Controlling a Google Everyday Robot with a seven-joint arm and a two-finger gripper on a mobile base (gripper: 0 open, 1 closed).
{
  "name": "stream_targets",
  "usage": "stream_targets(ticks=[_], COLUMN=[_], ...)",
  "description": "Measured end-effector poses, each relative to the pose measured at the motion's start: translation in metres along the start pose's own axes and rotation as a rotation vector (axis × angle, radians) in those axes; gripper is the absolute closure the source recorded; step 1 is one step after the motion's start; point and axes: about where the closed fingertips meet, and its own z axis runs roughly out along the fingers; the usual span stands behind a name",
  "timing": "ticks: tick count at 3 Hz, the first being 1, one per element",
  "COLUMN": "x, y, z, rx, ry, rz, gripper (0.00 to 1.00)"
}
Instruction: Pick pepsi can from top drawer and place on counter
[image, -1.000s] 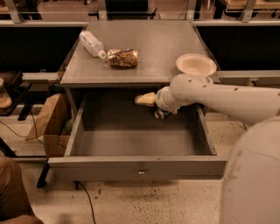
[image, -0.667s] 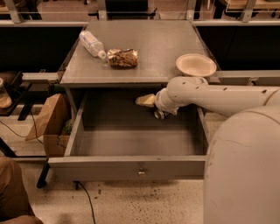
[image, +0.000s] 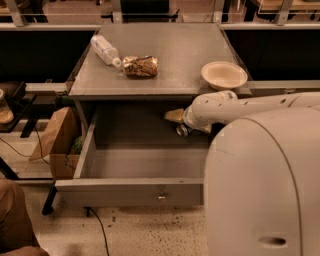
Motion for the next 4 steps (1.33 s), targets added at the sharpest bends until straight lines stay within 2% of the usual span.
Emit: stream_targets(ticks=[1, 2, 3, 4], x=[0.007, 0.014, 0.021, 0.024], y=[-0.003, 0.000, 0.006, 0.008], z=[0.009, 0.014, 0.011, 0.007], rx=[0.052, 0.065, 0.051, 0.039], ry=[0.007, 0.021, 0.031, 0.032], rz=[-0.012, -0.031, -0.055, -0.064], gripper=[0.03, 0.25, 0.57, 0.79])
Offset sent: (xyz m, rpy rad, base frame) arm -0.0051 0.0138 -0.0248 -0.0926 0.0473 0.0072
